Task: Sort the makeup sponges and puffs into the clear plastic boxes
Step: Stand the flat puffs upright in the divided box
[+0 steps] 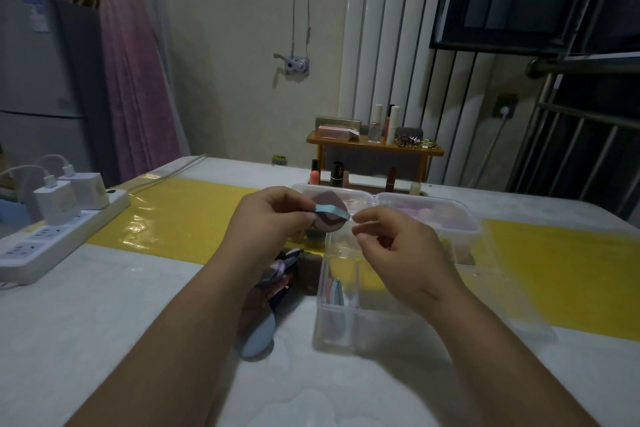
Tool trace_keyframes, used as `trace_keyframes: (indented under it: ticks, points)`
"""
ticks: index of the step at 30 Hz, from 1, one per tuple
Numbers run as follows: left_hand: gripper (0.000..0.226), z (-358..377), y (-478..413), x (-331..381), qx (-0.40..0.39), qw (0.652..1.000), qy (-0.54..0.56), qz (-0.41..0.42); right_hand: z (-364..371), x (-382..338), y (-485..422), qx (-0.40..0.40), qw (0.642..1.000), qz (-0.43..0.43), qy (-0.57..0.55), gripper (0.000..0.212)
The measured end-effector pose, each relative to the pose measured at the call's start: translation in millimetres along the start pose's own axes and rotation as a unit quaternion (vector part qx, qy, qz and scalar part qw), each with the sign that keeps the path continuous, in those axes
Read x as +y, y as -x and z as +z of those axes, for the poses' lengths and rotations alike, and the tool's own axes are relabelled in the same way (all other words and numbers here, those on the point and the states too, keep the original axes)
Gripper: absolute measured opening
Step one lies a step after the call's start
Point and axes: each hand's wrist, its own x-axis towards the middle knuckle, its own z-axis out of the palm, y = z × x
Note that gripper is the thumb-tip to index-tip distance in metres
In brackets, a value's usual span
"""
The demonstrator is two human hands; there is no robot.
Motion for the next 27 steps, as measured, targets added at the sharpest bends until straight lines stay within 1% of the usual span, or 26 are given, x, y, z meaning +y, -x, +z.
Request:
trace_keyframes:
  ticks: [3, 8, 12, 16, 19, 23, 27]
  points:
    - [0.017, 0, -1, -1, -0.023, 0.999, 0.034, -0.025, 0, -2, 1, 0.002, 0.999, -0.001, -0.036, 0.026]
    - [0.015, -1, 0, -1, -0.057, 0.996, 0.053, -0.032, -2, -9, 2, 0.018, 0.997, -0.032, -0.065, 0.026]
    - [0.015, 0, 3, 2, -0.092, 0.995, 0.033, -0.033, -2, -9, 1, 0.042, 0.993, -0.04, -0.101, 0.015]
    - [0.015, 0, 5, 3, -0.122, 0.991, -0.017, -0.042, -3, -8, 1, 0.054, 0.993, -0.037, -0.102, 0.014]
    - [0.018, 1, 5, 5, -0.095, 0.995, -0.025, -0.034, -4, -9, 2, 0.043, 0.993, -0.031, -0.109, 0.019]
    - [0.022, -2, 2, 4, -0.041, 0.999, -0.013, -0.017, -5, -11, 4, 0.02, 0.995, -0.029, -0.091, 0.02]
    - [0.026, -3, 0, 2, -0.025, 0.999, -0.027, -0.013, -4, -12, 4, -0.009, 0.998, -0.023, -0.059, 0.021]
